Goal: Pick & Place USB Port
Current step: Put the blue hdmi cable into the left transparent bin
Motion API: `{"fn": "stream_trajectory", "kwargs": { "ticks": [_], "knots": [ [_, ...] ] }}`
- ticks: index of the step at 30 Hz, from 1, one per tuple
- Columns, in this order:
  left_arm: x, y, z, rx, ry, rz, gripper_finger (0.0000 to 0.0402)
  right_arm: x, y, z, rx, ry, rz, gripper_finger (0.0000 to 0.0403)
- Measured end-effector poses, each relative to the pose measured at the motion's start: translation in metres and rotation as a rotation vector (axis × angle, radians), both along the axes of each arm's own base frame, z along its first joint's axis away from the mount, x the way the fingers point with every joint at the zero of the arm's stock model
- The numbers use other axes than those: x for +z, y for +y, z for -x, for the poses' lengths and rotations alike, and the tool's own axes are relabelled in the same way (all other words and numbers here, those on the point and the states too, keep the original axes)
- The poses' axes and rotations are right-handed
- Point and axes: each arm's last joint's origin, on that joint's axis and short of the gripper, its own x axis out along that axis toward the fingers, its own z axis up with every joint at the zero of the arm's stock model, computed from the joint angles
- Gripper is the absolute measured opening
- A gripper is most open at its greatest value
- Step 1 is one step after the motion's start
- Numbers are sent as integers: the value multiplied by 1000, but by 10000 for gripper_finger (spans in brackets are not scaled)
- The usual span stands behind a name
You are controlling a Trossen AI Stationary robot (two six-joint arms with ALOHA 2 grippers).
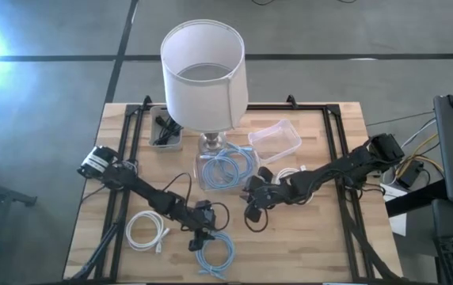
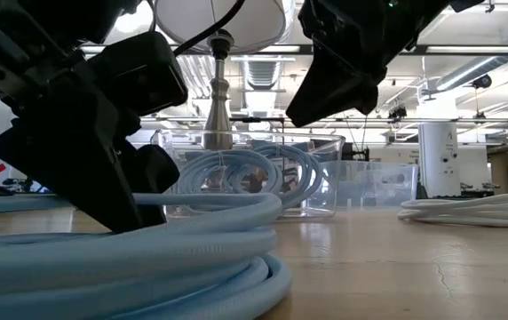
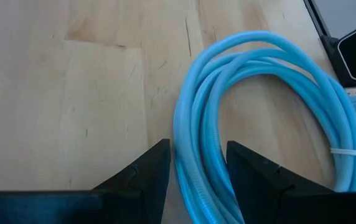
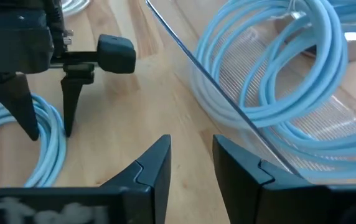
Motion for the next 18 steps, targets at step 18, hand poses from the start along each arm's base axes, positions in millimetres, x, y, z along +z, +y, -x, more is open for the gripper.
{"fn": "stream_trajectory", "kwargs": {
  "ticks": [18],
  "knots": [
    [-6, 19, -4, 73, -58, -342, 163, 0, -6, -2, 13, 5, 34, 114]
  ]
}}
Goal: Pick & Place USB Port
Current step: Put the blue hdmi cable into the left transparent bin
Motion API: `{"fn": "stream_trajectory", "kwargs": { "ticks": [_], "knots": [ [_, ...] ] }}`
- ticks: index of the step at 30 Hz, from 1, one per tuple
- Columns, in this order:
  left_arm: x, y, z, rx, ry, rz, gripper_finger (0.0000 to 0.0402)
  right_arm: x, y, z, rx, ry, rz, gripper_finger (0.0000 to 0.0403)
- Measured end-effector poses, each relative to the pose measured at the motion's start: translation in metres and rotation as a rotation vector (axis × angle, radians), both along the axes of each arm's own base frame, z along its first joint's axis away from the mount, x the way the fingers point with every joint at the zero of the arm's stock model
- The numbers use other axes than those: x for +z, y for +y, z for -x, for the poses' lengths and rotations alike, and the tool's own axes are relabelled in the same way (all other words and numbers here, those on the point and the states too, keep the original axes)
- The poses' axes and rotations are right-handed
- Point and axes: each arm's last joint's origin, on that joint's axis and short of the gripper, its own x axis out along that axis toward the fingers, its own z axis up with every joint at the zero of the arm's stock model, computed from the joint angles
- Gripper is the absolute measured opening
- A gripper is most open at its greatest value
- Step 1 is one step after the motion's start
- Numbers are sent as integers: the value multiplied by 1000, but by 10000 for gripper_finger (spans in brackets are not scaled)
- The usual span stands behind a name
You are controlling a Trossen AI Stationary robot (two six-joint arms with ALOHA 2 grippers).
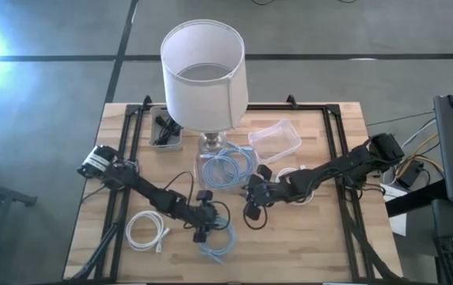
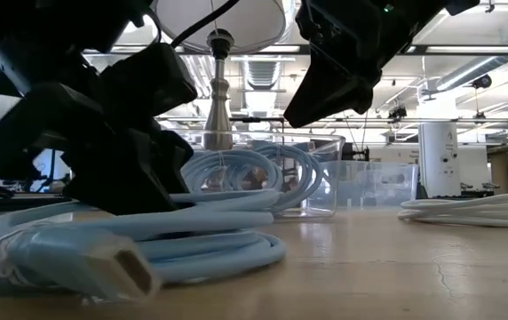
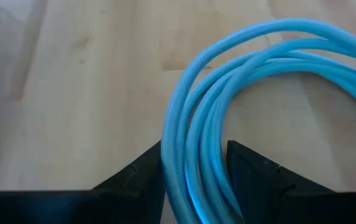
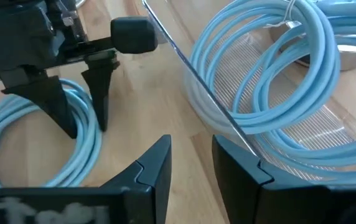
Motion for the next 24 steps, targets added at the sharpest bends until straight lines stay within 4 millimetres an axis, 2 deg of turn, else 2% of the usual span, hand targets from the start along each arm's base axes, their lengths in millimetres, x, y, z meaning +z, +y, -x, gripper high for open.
{"fn": "stream_trajectory", "kwargs": {
  "ticks": [6, 14, 16, 20, 24],
  "knots": [
    [0, 3, -1, 13, -4, -16, 149, 0, 0, 0, -16, -6, -18, 108],
    [2, 3, -3, -15, -15, -35, 41, 0, 0, 0, -26, -10, -29, 97],
    [5, 3, -5, -15, -21, -39, 34, 0, 0, 0, -26, -10, -29, 95],
    [19, 0, -6, -46, -46, -45, 34, 0, 0, 0, -26, -11, -29, 97],
    [51, -2, -7, -58, -116, -20, 47, 0, 0, 0, -25, -11, -29, 100]
  ]
}}
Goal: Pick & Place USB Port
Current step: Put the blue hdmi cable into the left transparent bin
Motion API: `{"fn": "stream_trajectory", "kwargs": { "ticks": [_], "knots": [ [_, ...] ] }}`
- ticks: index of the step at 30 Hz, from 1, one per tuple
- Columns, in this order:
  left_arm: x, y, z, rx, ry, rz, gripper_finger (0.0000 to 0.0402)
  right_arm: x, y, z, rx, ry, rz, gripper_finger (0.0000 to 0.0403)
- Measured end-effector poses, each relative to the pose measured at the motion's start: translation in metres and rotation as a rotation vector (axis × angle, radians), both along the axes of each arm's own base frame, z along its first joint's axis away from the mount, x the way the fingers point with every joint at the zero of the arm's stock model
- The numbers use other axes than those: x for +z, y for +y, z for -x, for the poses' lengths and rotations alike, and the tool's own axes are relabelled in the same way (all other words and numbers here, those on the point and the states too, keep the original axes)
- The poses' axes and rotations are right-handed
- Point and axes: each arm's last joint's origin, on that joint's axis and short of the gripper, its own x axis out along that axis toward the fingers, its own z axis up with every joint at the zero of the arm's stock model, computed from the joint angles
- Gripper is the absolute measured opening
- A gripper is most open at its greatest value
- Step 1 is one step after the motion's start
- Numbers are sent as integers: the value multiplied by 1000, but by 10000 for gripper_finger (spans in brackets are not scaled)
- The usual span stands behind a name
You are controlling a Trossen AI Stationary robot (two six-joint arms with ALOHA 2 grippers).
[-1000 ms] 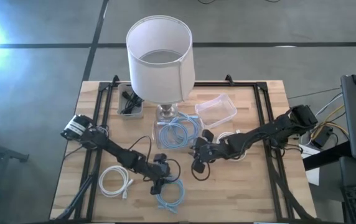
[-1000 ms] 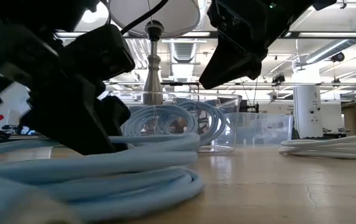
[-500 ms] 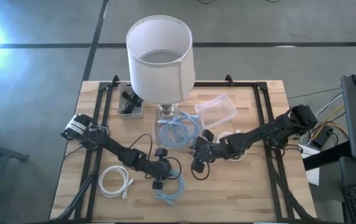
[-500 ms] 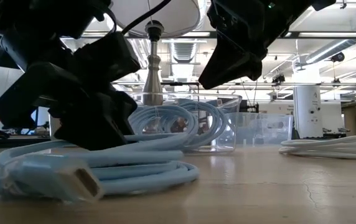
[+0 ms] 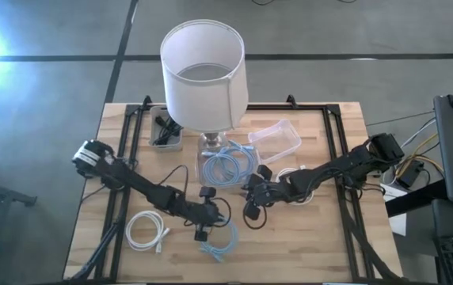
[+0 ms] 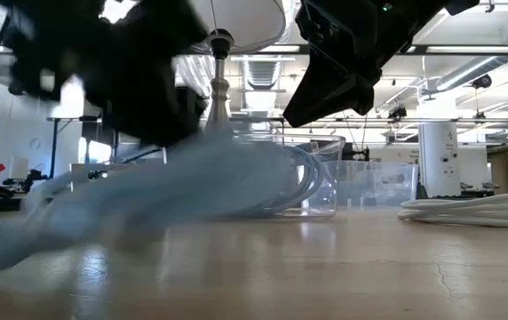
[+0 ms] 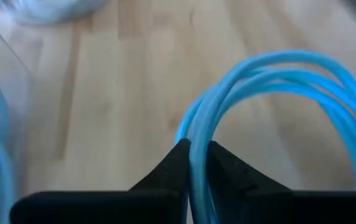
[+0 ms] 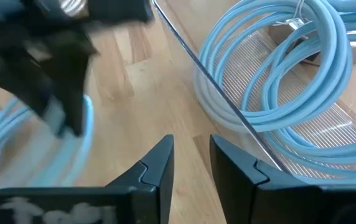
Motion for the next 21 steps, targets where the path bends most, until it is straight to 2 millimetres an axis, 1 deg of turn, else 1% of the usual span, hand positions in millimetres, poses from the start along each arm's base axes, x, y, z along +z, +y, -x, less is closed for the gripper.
{"fn": "stream_trajectory", "kwargs": {
  "ticks": [4, 6, 9, 13, 17, 21],
  "knots": [
    [25, -2, 10, -32, -8, -29, 46, -2, 1, 2, 9, 14, -1, 96],
    [42, -3, 14, -45, -57, -61, 39, -4, 4, 4, 39, 36, -21, 92],
    [67, 0, 22, 1, -153, -146, 29, -8, 11, 8, 104, 78, -60, 89],
    [86, 13, 30, 135, -211, -317, 28, -12, 23, 15, 173, 125, -86, 86],
    [109, 23, 35, 353, -309, -421, 28, -13, 33, 20, 212, 134, -83, 90],
    [120, 34, 34, 529, -365, -497, 29, -13, 37, 22, 229, 135, -80, 95]
  ]
}}
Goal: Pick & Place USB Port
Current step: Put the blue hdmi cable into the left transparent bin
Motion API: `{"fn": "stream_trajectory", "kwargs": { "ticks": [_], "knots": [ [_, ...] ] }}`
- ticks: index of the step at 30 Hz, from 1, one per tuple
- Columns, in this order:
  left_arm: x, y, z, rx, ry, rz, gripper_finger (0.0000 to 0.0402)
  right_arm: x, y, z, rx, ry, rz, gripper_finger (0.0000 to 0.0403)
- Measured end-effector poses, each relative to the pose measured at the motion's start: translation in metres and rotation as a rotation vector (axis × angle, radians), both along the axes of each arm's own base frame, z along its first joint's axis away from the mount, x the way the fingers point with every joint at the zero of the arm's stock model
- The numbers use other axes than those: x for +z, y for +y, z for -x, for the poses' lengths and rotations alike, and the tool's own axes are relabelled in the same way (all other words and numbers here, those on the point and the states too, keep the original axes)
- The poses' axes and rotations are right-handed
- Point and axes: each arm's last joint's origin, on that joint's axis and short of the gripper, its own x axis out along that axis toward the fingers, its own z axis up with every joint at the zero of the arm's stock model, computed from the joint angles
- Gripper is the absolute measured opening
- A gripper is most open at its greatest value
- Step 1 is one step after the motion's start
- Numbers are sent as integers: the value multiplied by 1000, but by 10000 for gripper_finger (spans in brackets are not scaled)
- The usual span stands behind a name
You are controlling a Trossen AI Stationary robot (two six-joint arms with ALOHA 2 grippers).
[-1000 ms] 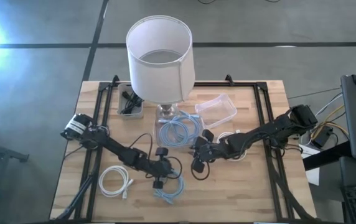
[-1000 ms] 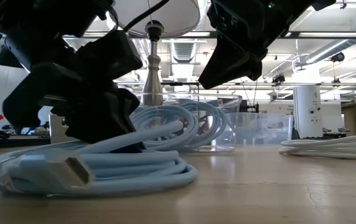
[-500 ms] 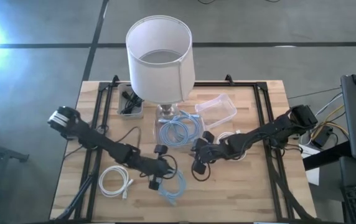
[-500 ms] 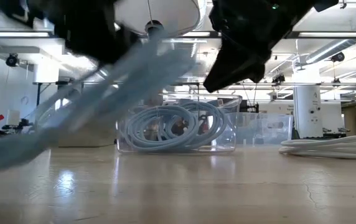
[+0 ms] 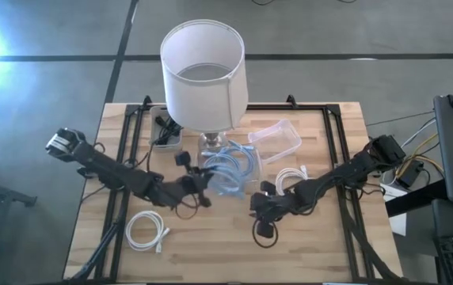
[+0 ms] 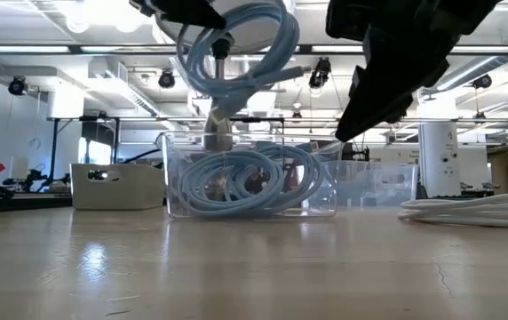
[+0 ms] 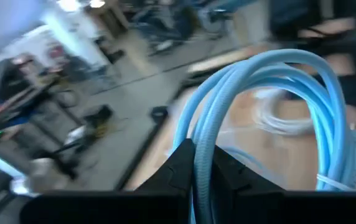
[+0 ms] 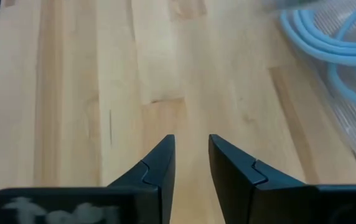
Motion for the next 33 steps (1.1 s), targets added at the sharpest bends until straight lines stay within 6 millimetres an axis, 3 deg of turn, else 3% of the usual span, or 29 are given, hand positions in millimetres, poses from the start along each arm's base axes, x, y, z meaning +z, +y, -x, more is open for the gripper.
{"fn": "stream_trajectory", "kwargs": {
  "ticks": [7, 12, 17, 27, 33],
  "knots": [
    [5, 19, -5, 95, -55, 6, 33, -1, -1, 0, -1, 2, 1, 88],
    [-6, 45, -7, 248, -38, -7, 30, -1, -1, 0, -1, 2, 2, 82],
    [-24, 63, -5, 326, -104, 107, 42, -1, -1, 0, 2, 2, 5, 85],
    [-52, 68, 5, 357, -141, 219, 42, -1, -1, 0, 2, 0, 6, 82],
    [-60, 68, 5, 226, -79, 278, 48, -1, -1, 0, 1, -1, 6, 77]
  ]
}}
